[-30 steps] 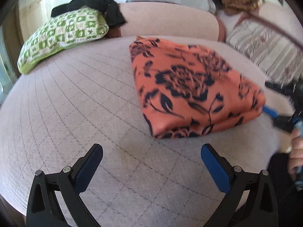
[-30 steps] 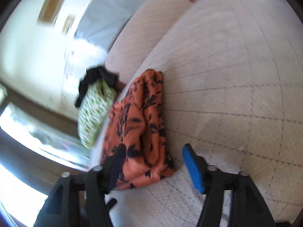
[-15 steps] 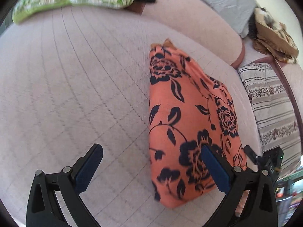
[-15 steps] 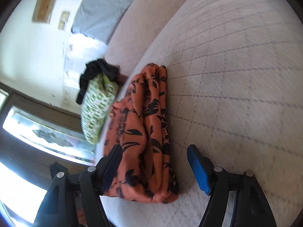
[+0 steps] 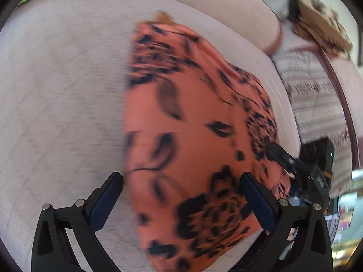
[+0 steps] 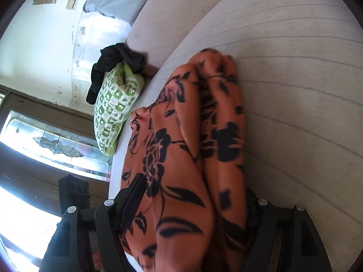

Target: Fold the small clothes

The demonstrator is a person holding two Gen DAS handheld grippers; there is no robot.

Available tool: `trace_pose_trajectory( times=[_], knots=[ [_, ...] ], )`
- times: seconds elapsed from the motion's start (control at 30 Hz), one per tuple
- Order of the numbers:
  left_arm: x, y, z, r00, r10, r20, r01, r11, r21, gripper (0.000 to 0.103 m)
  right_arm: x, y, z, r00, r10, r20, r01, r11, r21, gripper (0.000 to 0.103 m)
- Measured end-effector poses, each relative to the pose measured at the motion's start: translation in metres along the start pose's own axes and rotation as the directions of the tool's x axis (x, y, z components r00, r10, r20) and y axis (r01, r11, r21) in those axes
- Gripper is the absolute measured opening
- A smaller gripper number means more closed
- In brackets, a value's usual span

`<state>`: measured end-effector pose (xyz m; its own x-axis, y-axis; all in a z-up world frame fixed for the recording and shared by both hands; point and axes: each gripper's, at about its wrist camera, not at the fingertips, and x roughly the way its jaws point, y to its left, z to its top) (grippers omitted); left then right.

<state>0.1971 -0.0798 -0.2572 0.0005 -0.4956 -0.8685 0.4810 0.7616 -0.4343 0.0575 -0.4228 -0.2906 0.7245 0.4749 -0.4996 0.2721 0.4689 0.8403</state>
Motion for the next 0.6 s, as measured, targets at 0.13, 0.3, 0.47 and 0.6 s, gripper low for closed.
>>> trace_pose_trajectory(
  times=[0.13,0.3,0.47,0.6],
  knots=[
    [0.014,-0.016,0.000,0.997,0.073,0.018,-0.073,0.996,0.053,0.098,0.005,0.000,-0.004,1.000,-0.007,0.016,0.008,0.999,-0.039,0.050],
    [0.011,-0.021,-0.005,0.989,0.116,0.094,-0.119,0.992,0.031,0.078,-0.001,-0.003,-0.010,0.998,0.010,0.059,-0.005,0.997,-0.077,0.044],
    [-0.006,-0.028,-0.015,0.977,0.145,0.156,-0.153,0.987,0.042,0.055,-0.006,0.009,-0.018,0.993,-0.010,0.114,0.024,0.992,-0.124,0.042],
    [-0.020,-0.027,-0.025,0.970,0.155,0.185,-0.165,0.985,0.042,0.050,-0.014,0.027,-0.029,0.983,-0.035,0.182,0.072,0.976,-0.204,0.042]
  ],
)
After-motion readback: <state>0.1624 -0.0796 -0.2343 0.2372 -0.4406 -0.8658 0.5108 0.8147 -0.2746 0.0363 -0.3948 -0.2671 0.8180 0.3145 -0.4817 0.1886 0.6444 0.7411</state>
